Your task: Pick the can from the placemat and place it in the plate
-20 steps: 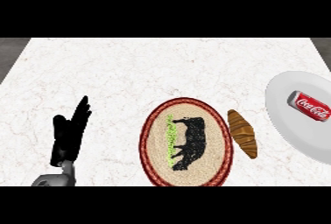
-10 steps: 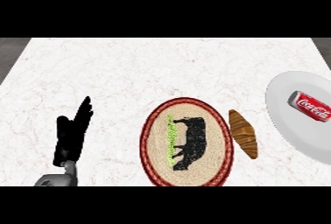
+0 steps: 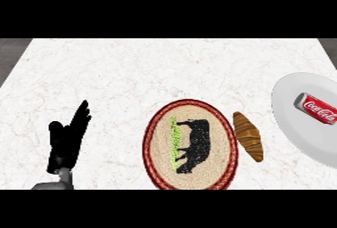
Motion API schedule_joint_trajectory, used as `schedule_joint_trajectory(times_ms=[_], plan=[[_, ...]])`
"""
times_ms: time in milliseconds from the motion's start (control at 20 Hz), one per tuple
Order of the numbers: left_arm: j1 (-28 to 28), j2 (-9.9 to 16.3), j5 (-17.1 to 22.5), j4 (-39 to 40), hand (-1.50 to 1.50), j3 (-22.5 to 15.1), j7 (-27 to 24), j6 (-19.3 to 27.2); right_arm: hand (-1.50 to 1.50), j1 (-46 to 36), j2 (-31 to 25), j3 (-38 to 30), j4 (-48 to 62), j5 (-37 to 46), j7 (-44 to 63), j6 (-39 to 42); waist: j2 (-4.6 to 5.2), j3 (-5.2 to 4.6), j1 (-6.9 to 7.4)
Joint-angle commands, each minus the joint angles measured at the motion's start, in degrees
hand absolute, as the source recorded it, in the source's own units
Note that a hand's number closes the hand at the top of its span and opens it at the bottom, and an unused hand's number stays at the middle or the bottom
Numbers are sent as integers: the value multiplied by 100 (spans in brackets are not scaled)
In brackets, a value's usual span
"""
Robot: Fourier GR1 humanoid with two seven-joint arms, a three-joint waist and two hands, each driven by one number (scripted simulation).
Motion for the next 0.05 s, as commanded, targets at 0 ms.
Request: schedule_joint_trajectory(times_ms=[0], plan=[[-75, -8, -97, 100, 0, 0, -68, 56, -150, 131, 180, 55, 52, 49, -194, -320, 10, 5, 2]])
